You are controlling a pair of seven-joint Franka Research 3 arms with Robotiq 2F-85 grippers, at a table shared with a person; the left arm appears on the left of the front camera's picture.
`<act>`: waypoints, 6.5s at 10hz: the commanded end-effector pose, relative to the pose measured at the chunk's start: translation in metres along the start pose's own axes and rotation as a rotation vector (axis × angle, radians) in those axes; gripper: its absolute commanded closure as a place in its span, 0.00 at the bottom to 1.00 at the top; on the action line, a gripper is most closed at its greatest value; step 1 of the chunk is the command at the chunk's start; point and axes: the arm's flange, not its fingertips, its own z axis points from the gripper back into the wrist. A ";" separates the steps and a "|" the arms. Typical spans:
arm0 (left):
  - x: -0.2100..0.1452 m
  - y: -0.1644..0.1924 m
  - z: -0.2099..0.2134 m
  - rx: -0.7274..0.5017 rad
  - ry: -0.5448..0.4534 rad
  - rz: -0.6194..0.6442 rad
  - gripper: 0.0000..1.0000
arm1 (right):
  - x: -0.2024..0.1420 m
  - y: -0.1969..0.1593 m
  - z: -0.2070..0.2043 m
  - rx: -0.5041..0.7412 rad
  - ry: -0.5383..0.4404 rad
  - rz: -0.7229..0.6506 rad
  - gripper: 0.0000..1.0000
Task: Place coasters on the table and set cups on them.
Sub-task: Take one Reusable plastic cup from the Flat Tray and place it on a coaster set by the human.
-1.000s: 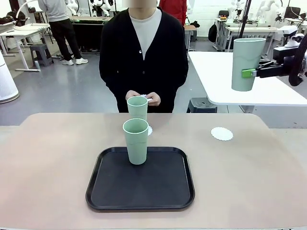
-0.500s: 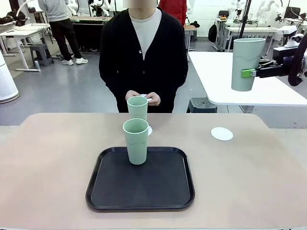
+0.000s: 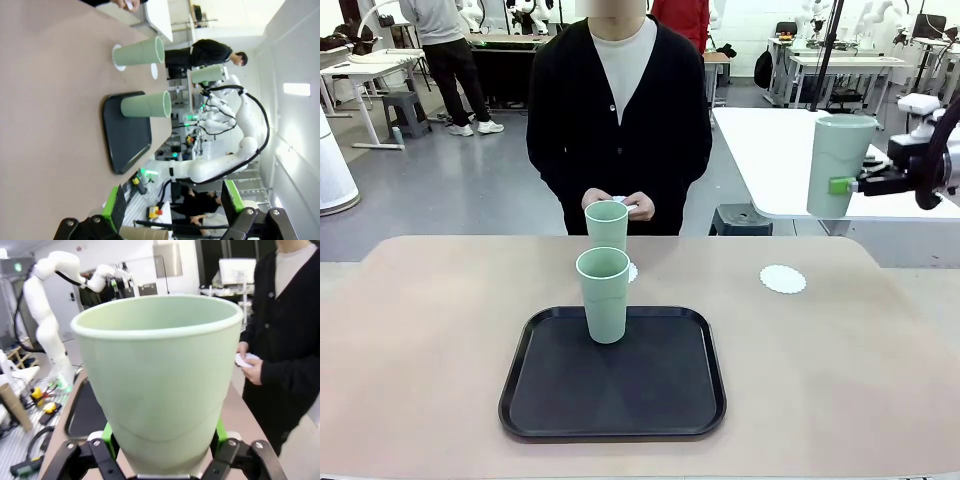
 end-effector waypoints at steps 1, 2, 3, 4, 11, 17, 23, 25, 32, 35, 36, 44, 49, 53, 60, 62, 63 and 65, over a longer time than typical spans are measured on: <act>0.000 -0.002 0.001 -0.007 -0.008 -0.004 0.00 | -0.022 -0.029 0.012 0.083 -0.026 0.033 0.18; 0.000 -0.002 0.001 -0.007 -0.008 -0.004 0.00 | -0.038 -0.035 0.012 0.113 -0.032 0.049 0.18; 0.000 -0.002 0.001 -0.007 -0.008 -0.004 0.00 | -0.054 -0.042 0.009 0.136 -0.047 0.066 0.18; 0.000 -0.002 0.001 -0.007 -0.008 -0.004 0.00 | -0.068 -0.046 0.002 0.158 -0.061 0.091 0.18; 0.000 -0.002 0.001 -0.007 -0.008 -0.004 0.00 | -0.113 -0.069 -0.040 0.081 -0.019 0.098 0.18; 0.000 -0.002 0.001 -0.007 -0.008 -0.004 0.00 | -0.125 -0.065 -0.045 0.100 -0.017 0.080 0.18; 0.000 -0.002 0.001 -0.007 -0.008 -0.004 0.00 | -0.136 -0.072 -0.052 0.102 -0.004 0.104 0.18; 0.000 -0.002 0.001 -0.007 -0.008 -0.004 0.00 | -0.147 -0.078 -0.059 0.141 -0.008 0.120 0.18; 0.000 -0.002 0.001 -0.007 -0.008 -0.004 0.00 | -0.153 -0.080 -0.061 0.167 0.002 0.135 0.18; 0.000 -0.002 0.001 -0.007 -0.008 -0.004 0.00 | -0.158 -0.083 -0.058 0.169 0.010 0.118 0.18; 0.000 -0.002 0.001 -0.007 -0.008 -0.004 0.00 | -0.160 -0.084 -0.058 0.170 0.008 0.116 0.18; 0.000 -0.002 0.001 -0.007 -0.008 -0.004 0.00 | -0.164 -0.092 -0.059 0.168 -0.015 0.107 0.18; 0.000 -0.002 0.001 -0.007 -0.008 -0.004 0.00 | -0.167 -0.095 -0.058 0.166 -0.020 0.090 0.18; 0.000 -0.002 0.001 -0.007 -0.008 -0.004 0.00 | -0.168 -0.096 -0.058 0.171 -0.027 0.078 0.18; 0.000 -0.002 0.001 -0.007 -0.008 -0.004 0.00 | -0.171 -0.100 -0.060 0.185 -0.027 0.063 0.18; 0.000 -0.002 0.001 -0.007 -0.008 -0.004 0.00 | -0.173 -0.101 -0.060 0.184 -0.020 0.061 0.18; 0.000 -0.002 0.001 -0.007 -0.008 -0.004 0.00 | -0.173 -0.100 -0.060 0.192 -0.019 0.060 0.18; 0.000 -0.002 0.001 -0.007 -0.008 -0.004 0.00 | -0.174 -0.100 -0.060 0.216 -0.014 0.052 0.00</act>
